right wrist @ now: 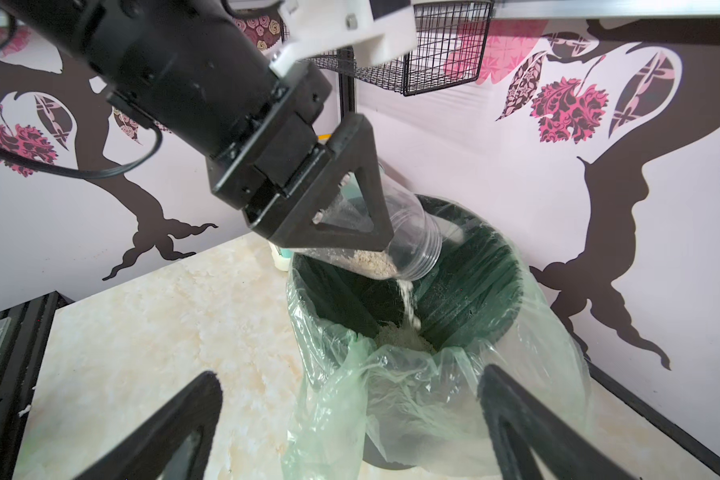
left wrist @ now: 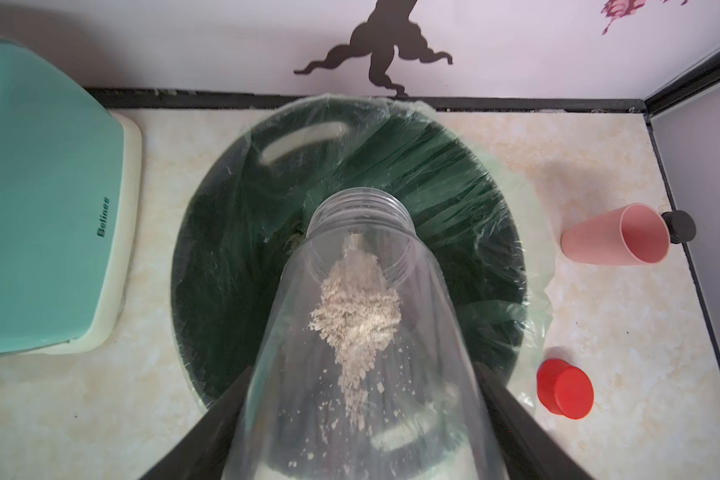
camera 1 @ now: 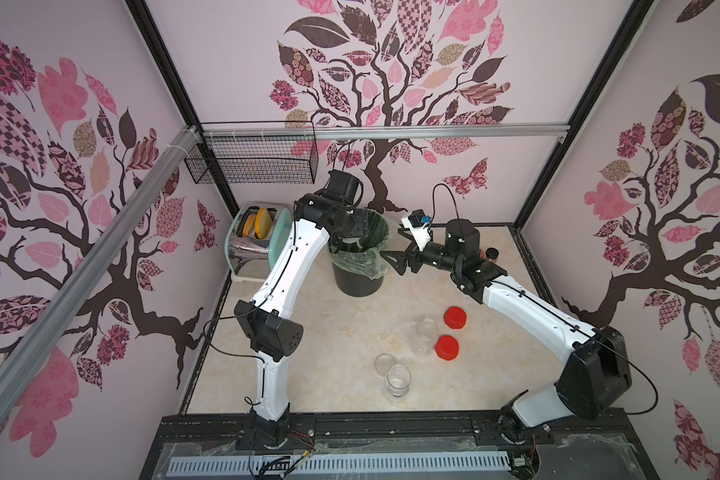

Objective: Empty expired oatmeal from jars
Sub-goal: Pour the expired oatmeal into the trash bin.

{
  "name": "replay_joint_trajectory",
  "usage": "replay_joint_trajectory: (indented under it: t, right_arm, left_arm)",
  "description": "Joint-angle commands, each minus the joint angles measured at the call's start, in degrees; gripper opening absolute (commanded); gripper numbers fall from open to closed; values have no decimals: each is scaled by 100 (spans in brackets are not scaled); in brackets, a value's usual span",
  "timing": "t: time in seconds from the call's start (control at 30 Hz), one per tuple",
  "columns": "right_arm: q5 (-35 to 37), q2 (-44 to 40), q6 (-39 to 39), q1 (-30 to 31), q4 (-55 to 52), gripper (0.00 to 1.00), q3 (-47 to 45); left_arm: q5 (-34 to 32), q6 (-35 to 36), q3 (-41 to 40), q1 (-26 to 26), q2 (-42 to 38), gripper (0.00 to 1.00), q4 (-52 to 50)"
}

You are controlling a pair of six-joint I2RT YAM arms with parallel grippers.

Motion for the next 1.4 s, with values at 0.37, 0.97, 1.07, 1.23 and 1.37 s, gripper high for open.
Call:
replay_joint_trajectory:
  t: [0.37,0.97,1.07,1.23,1.37]
  right_arm:
    - [-275,14,-252,15,-277,100,326]
    - [-799,-22,-3708,19,-1650,100,769]
    - [-811,150,-3916,18,-1867,100,1099]
    - [-813,353,-4155,19,-1688,100,1282]
    - [-940,647,-3888,-22,-1606,100,1694]
  left_arm:
    - [1138,-897,58,438,91,0,-74]
    - [1649,-1959,39,488,-371,0,-49]
    - [1714,-2207,44,555,-509,0,-22]
    - [1709,-2440,-258,573,-866,0,223]
    - [1844,-2413,-364,573,-923,0,281]
